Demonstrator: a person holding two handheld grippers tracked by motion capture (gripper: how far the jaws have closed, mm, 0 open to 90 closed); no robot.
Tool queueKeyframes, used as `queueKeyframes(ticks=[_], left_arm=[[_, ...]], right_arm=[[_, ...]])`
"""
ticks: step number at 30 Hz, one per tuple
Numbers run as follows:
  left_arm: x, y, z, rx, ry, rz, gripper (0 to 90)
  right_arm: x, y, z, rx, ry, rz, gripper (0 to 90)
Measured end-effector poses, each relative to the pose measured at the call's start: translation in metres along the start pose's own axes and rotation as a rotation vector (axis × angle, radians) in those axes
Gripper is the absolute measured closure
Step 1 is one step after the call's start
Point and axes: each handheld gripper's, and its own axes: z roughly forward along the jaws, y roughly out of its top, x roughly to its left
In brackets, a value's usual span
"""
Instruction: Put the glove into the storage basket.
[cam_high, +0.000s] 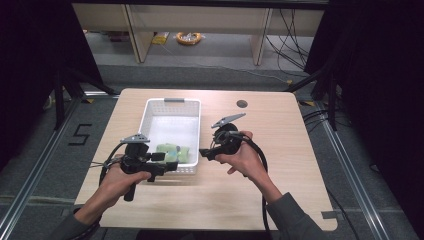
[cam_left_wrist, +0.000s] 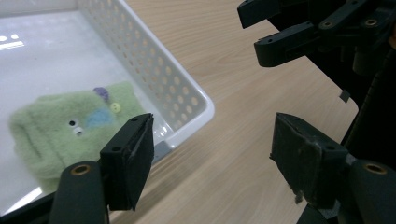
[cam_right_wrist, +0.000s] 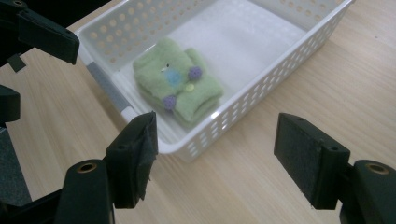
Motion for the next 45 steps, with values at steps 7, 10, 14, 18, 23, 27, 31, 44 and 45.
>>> queueKeyframes(ticks=[7,10,14,18,23,27,31,44,45], left_arm=[[-0.012,-0.005,0.004,0.004,-0.043,0.019,27.2],[-0.018,-0.01,0.007,0.011,-0.044,0.039,26.6],[-0.026,-0.014,0.012,0.012,-0.064,0.045,25.8],[-0.033,-0.017,0.016,0.011,-0.077,0.063,25.5],[-0.039,-0.019,0.02,0.01,-0.09,0.089,25.0],[-0.044,-0.021,0.022,0.007,-0.09,0.097,24.8],[-0.045,-0.025,0.026,0.01,-0.094,0.106,24.8],[-0.046,-0.035,0.033,0.024,-0.099,0.107,24.4],[-0.046,-0.036,0.034,0.024,-0.105,0.107,24.4]], right_arm=[[-0.006,-0.015,-0.014,-0.038,0.006,0.003,29.8],[-0.008,-0.021,-0.019,-0.052,0.004,0.016,29.3],[-0.013,-0.029,-0.027,-0.07,0.012,0.004,29.2],[-0.014,-0.036,-0.033,-0.085,0.021,0.009,29.2],[-0.016,-0.047,-0.039,-0.096,0.031,0.021,29.2],[-0.017,-0.056,-0.042,-0.106,0.042,0.027,29.1],[-0.016,-0.064,-0.046,-0.115,0.038,0.033,28.6],[-0.016,-0.083,-0.053,-0.145,0.039,0.033,27.3],[-0.017,-0.085,-0.051,-0.165,0.045,0.012,27.1]])
